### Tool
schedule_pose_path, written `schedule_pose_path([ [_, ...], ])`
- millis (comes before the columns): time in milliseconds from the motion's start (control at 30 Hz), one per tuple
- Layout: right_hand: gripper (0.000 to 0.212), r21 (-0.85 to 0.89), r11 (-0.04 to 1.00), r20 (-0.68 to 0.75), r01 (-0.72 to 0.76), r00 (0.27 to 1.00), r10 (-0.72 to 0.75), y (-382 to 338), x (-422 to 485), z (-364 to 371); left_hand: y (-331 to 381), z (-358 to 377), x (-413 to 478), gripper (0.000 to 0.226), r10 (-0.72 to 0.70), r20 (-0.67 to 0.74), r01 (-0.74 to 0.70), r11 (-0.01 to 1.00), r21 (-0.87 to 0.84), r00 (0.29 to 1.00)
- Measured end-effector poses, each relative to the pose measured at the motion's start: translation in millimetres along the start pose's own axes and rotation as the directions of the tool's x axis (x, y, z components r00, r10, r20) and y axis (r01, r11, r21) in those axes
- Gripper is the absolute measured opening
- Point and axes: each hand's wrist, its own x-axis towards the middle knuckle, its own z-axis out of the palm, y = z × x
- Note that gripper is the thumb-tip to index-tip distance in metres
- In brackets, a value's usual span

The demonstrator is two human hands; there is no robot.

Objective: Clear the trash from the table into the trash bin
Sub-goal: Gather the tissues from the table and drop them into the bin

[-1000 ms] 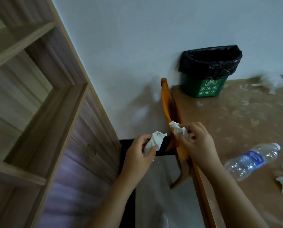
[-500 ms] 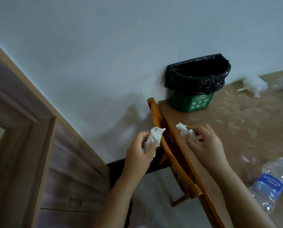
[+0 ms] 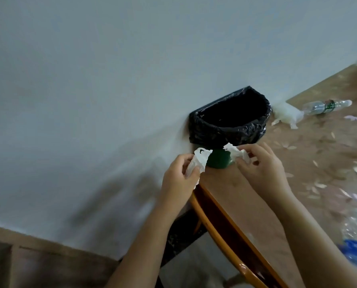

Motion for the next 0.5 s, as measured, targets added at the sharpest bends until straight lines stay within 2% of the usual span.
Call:
schedule_pose_path([
  [200, 0.014, -0.009, 1.000, -0.063, -0.020, 0.998, 0.020, 17.5, 65.7, 6.4, 12.2, 14.9, 69.9, 0.019, 0.071, 0.070, -0.073, 0.997, 0.025, 0.995],
  [500, 0.015, -0.061, 0.998, -0.069, -0.033, 0.997, 0.029, 59.7, 147.6, 16.1, 27.3, 59.1, 168.6, 0.022, 0.103, 0.076, -0.106, 0.993, 0.042, 0.992],
])
